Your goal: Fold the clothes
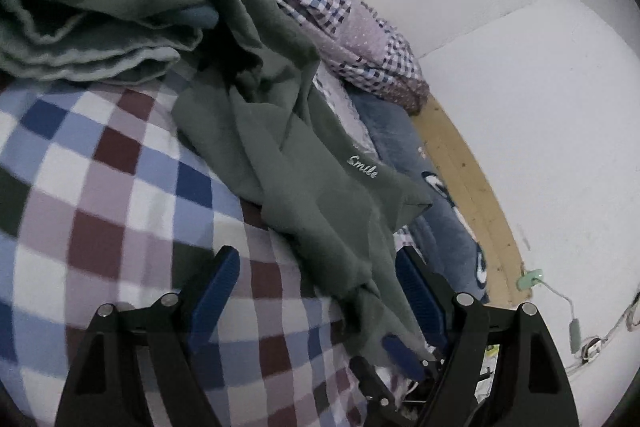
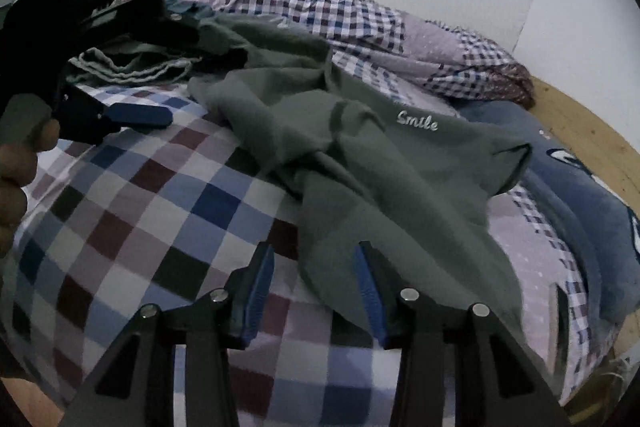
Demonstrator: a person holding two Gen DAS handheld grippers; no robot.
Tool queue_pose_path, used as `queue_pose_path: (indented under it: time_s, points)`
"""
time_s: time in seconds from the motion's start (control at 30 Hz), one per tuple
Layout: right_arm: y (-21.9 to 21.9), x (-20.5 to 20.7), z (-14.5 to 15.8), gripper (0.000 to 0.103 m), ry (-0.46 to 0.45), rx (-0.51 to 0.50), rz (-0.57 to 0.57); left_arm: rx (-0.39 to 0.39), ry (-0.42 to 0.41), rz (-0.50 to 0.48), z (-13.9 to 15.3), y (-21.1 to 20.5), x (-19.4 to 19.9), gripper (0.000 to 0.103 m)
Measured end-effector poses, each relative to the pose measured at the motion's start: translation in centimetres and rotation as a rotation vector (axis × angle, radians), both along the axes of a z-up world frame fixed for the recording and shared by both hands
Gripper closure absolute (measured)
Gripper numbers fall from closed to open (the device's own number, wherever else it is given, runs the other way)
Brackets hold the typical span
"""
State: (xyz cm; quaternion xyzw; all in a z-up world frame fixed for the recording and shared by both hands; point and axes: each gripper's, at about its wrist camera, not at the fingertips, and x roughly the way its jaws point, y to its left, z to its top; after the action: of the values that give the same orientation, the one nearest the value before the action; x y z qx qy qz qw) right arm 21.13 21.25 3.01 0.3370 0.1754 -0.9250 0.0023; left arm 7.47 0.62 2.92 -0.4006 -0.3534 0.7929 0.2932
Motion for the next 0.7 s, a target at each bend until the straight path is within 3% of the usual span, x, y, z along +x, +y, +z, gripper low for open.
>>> queue_pose_path:
  time_s: [0.2, 0.43, 0.53, 0.7]
  points:
    - [0.2, -1.6, -0.7, 0.059, -0.030, 0.004, -0.030, -0.058, 0.054, -0.058, 0.1, 2.2, -1.9, 0.020]
    - [0.9, -2.1, -1.0, 0.079, -0.043, -0.003, -0.073, -0.143, 0.103, -0.092, 0.4, 4.0, -2.6, 0.020]
    - [1.2, -2.0, -1.0, 0.095, -0.045, -0.005, -0.092, -0.136, 0.098, -0.083, 0.4, 3.9, -2.7, 0.020]
    - [1.3, -1.1, 0.1, 0.099, -0.029, -0.036, -0.086, -0.125, 0.075, -0.070, 0.4, 3.5, -2.9, 0.024]
